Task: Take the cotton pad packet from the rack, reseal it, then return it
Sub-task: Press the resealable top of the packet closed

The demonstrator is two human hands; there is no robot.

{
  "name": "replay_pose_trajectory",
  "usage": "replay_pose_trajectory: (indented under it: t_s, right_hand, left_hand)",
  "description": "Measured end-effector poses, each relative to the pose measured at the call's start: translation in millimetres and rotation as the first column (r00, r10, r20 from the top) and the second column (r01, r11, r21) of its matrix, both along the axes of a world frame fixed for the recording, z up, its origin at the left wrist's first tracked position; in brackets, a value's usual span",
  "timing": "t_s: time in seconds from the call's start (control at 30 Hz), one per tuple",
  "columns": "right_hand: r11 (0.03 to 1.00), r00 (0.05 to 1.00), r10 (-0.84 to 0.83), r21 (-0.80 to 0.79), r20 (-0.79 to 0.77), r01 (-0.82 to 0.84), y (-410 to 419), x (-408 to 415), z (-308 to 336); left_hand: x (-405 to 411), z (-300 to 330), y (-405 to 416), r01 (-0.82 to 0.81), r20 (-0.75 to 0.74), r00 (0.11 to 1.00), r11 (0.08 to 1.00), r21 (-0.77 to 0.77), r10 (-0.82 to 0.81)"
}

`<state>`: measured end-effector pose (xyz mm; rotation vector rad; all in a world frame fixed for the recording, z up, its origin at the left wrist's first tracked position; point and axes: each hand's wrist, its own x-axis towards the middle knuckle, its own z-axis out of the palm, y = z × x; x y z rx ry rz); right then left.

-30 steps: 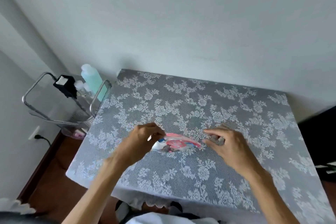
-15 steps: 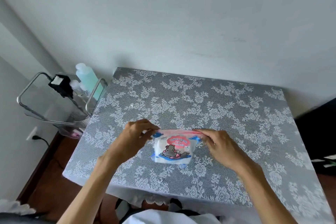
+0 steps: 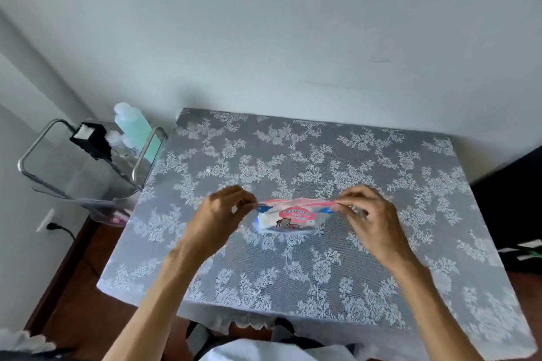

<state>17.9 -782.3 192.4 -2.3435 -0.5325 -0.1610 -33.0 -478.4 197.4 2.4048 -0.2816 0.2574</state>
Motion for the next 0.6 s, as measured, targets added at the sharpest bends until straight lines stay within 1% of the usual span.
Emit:
replay_pose_trajectory:
  t_s: [0.07, 0.1, 0.13, 0.17, 0.2, 0.23, 0.27, 0.33, 0.37, 0.43, 0.5, 0.53, 0.6]
  right_hand:
    - [0.998, 0.995, -0.015, -0.054, 0.095, 0.02, 3.6, 0.0, 2.8]
    - [0.995, 0.996, -0.032, -0.089, 0.079, 0.039, 4.9, 1.4, 4.0]
    - [0.99, 0.998, -0.05, -0.129, 0.032, 0.054, 4.8, -0.5, 2.3]
    - [0.987, 0.997, -0.075, -0.142, 0.018, 0.076, 5.7, -3.9, 2.6]
    - [0.987, 0.994, -0.086, -0.134, 0.06, 0.093, 5.4, -4.3, 1.1]
    - [0.983, 0.99, -0.091, -0.151, 0.107, 0.106, 6.0, -4.0, 2.5]
    - [0.98, 0.99, -0.082, -0.17, 0.118, 0.102, 7.1, -1.7, 3.8]
    - [0.973, 0.994, -0.082, -0.209, 0.066, 0.094, 7.5, -6.5, 1.0]
    - [0.974, 0.994, -0.082, -0.208, 0.071, 0.095, 7.2, -8.9, 0.6]
    - [0.965, 0.989, -0.076, -0.242, 0.126, 0.105, 8.9, -8.2, 2.7]
    - [0.957, 0.993, -0.068, -0.275, 0.097, 0.092, 8.9, -11.7, 1.2]
    - [0.959, 0.993, -0.063, -0.269, 0.1, 0.088, 8.6, -13.4, 2.3]
    - [0.954, 0.987, -0.077, -0.278, 0.139, 0.113, 10.2, -10.2, 4.2]
  left_hand:
    - [2.0, 2.5, 0.0, -0.039, 0.026, 0.999, 0.999, -0.006, 0.039]
    - [4.2, 1.5, 0.7, -0.044, 0.034, 0.998, 0.999, 0.01, 0.043]
    - [2.8, 0.4, 0.8, -0.032, 0.034, 0.999, 0.999, 0.025, 0.031]
    - [0.6, 1.3, 0.1, -0.023, 0.022, 0.999, 0.999, 0.027, 0.022]
    - [0.6, 0.9, 0.9, -0.024, 0.016, 1.0, 1.0, 0.005, 0.024]
    - [0.6, 1.5, 1.2, -0.039, 0.024, 0.999, 0.999, 0.021, 0.039]
    - [2.8, 2.1, 2.4, -0.051, 0.03, 0.998, 0.998, 0.042, 0.05]
    - [0.2, 3.4, 2.8, -0.058, 0.037, 0.998, 0.996, 0.067, 0.056]
    - [-0.7, 4.7, 4.0, -0.052, 0.026, 0.998, 0.997, 0.064, 0.05]
    - [2.5, 5.7, 6.5, -0.054, 0.027, 0.998, 0.991, 0.123, 0.051]
    - [1.2, 11.9, 5.4, -0.039, 0.038, 0.999, 0.988, 0.148, 0.034]
    - [0.9, 15.5, 5.2, -0.039, 0.039, 0.999, 0.992, 0.124, 0.034]
    - [6.4, 19.0, 5.3, -0.039, 0.049, 0.998, 0.982, 0.184, 0.03]
